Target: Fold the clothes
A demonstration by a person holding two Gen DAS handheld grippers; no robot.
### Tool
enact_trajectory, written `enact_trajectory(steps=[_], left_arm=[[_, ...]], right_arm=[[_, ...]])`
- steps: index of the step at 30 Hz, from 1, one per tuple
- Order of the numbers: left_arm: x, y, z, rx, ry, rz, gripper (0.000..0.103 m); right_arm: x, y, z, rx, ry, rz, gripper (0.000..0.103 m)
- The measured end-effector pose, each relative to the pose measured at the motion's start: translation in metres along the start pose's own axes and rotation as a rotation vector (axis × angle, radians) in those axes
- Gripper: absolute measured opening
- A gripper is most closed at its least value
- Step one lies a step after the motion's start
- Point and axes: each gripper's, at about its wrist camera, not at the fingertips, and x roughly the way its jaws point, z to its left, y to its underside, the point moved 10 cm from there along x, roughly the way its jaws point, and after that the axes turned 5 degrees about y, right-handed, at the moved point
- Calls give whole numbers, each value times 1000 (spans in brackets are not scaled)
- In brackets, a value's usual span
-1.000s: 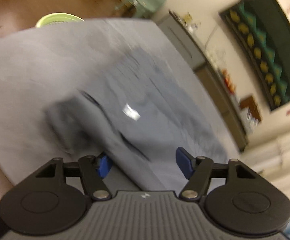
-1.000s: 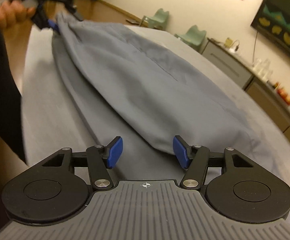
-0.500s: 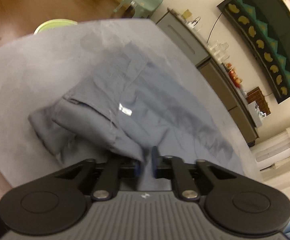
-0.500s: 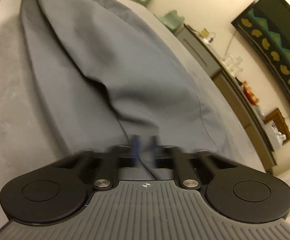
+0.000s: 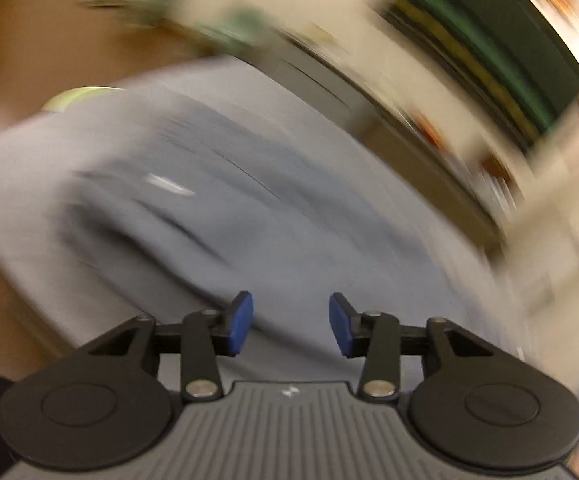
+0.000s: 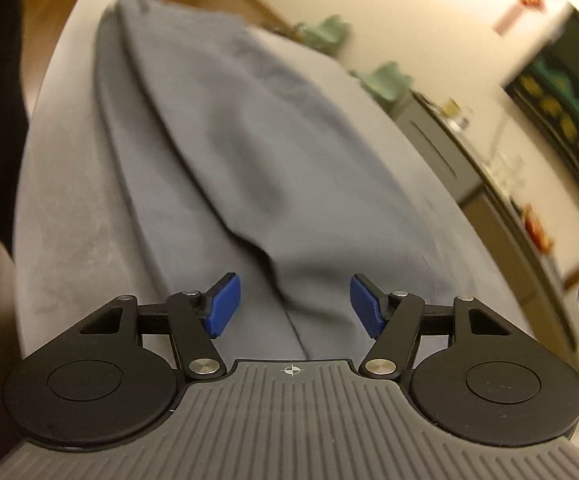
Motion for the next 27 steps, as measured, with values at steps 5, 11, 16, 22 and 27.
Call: enact_trajectory(steps=[5, 11, 16, 22, 27], left_arm=[[47, 44, -25, 148, 8, 143, 39], [65, 54, 5, 95, -29, 134, 30], [52, 52, 13, -60, 71, 60, 40], [28, 26, 37, -264, 113, -57, 68], [44, 30, 18, -214, 137, 11, 68]], right_arm=[[28, -12, 10, -99, 57, 51, 0], [-43, -14, 33, -83, -15, 23, 0], [-35, 12, 56, -49, -47, 60, 0], [-63, 28, 4, 70, 58, 27, 52], [-45, 86, -28, -5, 208, 204, 50]])
